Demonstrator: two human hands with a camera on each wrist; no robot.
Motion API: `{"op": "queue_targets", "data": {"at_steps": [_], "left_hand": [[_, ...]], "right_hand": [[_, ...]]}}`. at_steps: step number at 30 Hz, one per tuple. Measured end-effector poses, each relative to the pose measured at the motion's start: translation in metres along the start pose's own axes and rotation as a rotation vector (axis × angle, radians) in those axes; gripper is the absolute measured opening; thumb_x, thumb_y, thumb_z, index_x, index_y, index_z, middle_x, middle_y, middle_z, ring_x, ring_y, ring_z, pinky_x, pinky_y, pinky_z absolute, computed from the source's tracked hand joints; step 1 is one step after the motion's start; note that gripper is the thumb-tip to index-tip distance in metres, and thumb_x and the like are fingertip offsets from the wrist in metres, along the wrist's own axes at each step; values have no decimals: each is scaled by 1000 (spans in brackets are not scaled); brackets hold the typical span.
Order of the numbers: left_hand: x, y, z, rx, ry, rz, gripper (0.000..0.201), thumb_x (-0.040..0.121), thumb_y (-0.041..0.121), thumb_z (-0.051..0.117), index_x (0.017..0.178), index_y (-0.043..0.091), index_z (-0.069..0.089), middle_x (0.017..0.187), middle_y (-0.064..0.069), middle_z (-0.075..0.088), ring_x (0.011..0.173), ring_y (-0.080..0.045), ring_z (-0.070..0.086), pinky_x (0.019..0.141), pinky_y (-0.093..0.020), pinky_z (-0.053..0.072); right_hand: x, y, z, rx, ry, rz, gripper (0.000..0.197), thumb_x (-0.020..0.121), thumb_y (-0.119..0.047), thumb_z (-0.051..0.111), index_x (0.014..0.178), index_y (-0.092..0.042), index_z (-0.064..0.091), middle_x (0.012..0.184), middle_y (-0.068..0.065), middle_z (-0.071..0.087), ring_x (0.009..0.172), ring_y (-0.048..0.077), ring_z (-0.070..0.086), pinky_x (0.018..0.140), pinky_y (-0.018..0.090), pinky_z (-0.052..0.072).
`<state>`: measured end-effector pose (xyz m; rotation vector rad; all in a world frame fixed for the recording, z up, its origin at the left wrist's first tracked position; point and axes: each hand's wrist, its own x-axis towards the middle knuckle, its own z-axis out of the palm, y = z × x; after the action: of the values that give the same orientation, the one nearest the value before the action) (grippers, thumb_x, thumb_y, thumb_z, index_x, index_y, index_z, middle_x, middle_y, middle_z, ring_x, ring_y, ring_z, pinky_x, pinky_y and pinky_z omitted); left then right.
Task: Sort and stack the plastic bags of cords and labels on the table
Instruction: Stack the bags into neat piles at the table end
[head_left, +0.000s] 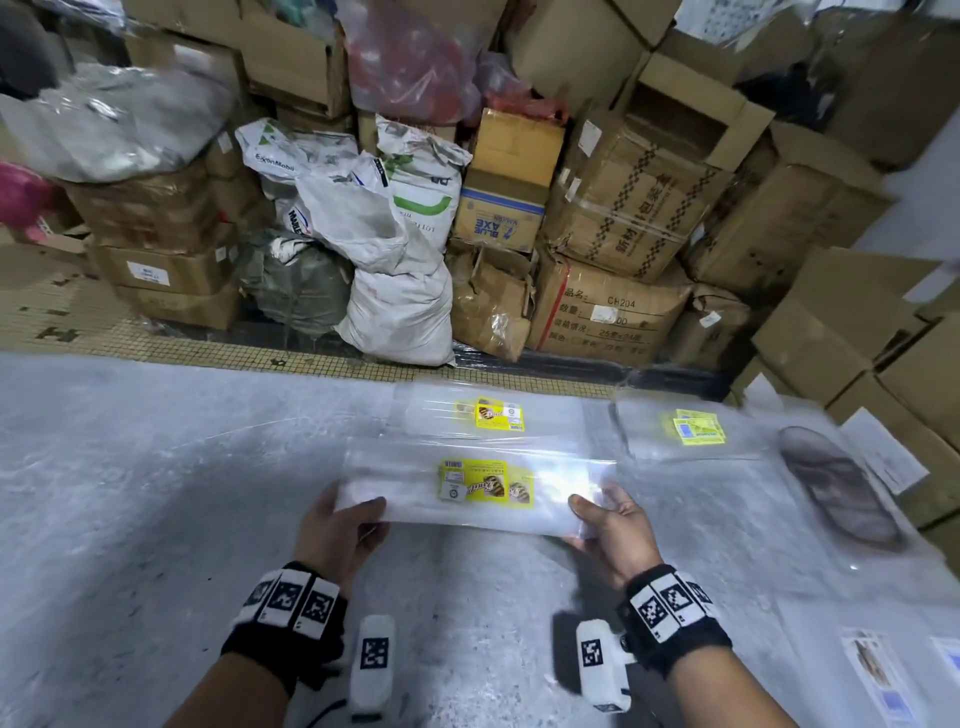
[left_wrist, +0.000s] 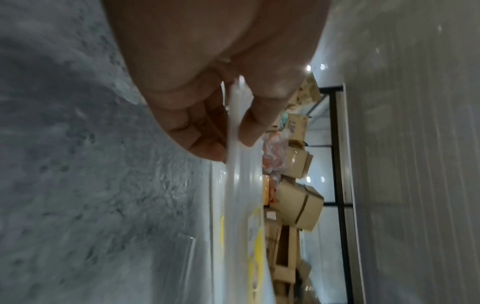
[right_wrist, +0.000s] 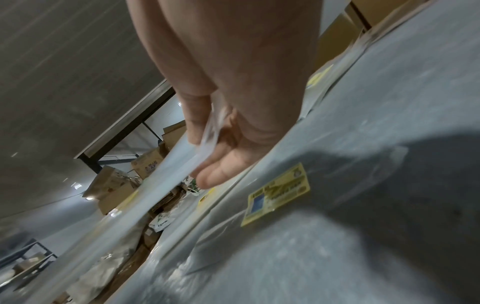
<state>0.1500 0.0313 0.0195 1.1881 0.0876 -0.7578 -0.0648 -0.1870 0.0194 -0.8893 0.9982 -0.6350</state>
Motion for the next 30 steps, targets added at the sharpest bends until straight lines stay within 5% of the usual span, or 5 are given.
{"op": "queue_targets", "data": {"at_steps": [4,10,14,24,30], "left_hand": [[12,14,26,259,-12,155,27,81,-13,66,89,12,67,78,-12,62,66,-22,58,53,-23,56],[59,37,74,443,12,259,37,77,-12,69,102,13,57,97,-13,58,75,-23,59,55,-28,59],[97,39,91,763,71,345,47,72,5,78,112,16,54,110,-9,58,99,-31,58,88,-44,52],[160,17,104,1107,155,229,70,75,16,81,135,8,46,132,-15,56,121,-35,52,102,-42,41],[163,11,104,1280,210,179,91,76,26,78,151,25,25,149,-15,32,133,-38,37,107,-53,37]], "right_hand": [[22,-20,-7,10,34,-35,48,83,10,68,122,-15,54,122,18,56,86,32,55,58,49,60],[59,-66,9,-126,39,-140,39,86,12,66,115,-11,54,94,13,61,47,9,60,43,22,49],[97,-77,17,-302,41,-195,33,83,9,70,108,-8,58,80,3,62,61,13,58,57,21,48],[161,-72,27,-969,99,-200,52,84,-21,77,129,-7,55,120,11,66,104,27,63,86,26,47],[162,-68,34,-1276,141,-248,95,81,-27,75,153,-12,15,144,19,41,130,37,43,105,44,41]]}}
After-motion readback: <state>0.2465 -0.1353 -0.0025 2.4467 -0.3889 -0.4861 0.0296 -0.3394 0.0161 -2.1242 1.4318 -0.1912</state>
